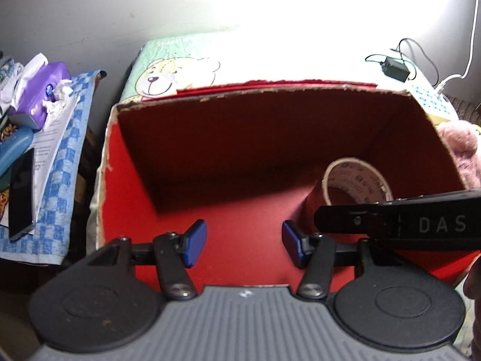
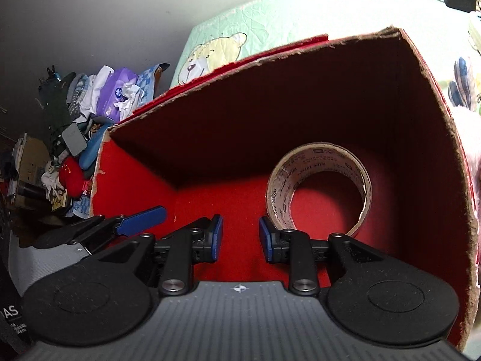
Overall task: Organize objects
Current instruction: 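Set the tape roll on the box floor and open the right gripper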
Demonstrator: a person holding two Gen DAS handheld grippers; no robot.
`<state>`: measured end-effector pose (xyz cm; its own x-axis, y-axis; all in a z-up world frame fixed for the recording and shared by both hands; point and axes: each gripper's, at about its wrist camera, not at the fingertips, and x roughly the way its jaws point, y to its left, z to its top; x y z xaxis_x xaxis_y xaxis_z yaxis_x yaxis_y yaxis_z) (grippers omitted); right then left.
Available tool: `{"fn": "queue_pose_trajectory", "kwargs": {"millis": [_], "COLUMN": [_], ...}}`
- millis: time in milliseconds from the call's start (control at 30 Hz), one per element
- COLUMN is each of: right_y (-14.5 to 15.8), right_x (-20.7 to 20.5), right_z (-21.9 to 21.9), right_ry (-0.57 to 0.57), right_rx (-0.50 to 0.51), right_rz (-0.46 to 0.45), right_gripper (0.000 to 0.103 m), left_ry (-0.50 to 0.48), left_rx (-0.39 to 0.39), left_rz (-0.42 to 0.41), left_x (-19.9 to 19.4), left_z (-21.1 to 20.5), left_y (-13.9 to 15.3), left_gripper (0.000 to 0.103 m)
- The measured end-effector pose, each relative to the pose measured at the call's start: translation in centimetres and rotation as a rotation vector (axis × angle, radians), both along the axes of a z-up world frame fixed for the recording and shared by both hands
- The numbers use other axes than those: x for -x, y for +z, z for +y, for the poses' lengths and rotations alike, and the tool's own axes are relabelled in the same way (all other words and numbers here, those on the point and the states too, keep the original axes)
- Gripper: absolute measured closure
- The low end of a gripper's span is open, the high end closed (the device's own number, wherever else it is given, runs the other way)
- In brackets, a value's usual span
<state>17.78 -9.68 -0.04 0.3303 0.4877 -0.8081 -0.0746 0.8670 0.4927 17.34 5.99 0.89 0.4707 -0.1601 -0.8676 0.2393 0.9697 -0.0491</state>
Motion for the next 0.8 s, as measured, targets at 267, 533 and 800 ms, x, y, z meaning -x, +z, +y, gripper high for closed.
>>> {"fn": "queue_pose_trajectory", "kwargs": {"millis": [267,533,800], "right_y": [-0.5,-0.7,-0.6], "right_x": [-0.3,-0.6,-0.9], "right_z": [-0.9,-2.1,-2.2], "right_ry": [-0.054,-0.097,-0.102], "right_rx": [0.103,0.079,0.086], "right_rz": [-0.037,-0.060,-0.091], "right_gripper": [0.072,0.070,0.070], "left_ry": [0.001,-0.020,-0.023], "left_rx": [-0.067,-0.124,-0.109], "left_rz": [0.007,-0.009,0.024], "left_x": [-0.9,-2.3,-2.7], "left_z": [-1.1,-2.9,-3.0], "left_y": [-0.5,-1.0,-1.5], "left_gripper": [0.041,0.033,0.033]}}
